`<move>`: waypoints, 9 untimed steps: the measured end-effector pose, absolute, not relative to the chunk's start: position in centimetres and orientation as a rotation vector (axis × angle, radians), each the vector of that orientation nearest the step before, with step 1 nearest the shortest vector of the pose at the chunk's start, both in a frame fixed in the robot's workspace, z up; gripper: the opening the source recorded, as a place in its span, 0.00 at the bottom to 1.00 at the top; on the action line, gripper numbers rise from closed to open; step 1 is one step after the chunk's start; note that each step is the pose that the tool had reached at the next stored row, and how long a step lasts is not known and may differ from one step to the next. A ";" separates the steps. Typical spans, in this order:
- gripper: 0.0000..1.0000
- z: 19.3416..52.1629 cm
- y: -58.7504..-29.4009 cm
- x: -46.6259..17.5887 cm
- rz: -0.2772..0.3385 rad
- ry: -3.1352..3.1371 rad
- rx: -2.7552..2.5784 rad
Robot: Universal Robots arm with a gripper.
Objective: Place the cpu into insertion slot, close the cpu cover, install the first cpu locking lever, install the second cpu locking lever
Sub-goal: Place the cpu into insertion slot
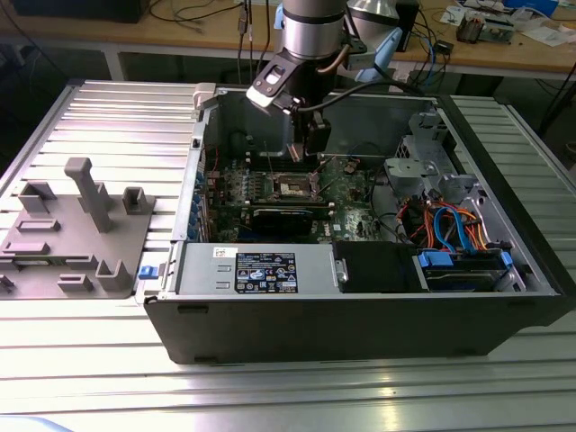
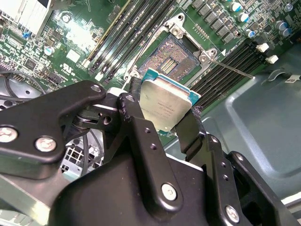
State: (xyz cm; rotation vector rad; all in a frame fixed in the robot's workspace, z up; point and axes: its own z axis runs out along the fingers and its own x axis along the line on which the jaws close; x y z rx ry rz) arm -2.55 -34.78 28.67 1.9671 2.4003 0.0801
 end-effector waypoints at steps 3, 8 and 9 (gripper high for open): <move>0.54 28.7 -34.8 -2.6 0.079 2.394 1.975; 0.54 28.7 -34.8 -2.6 0.078 2.384 1.985; 0.54 28.7 -34.8 -2.6 0.078 2.383 1.987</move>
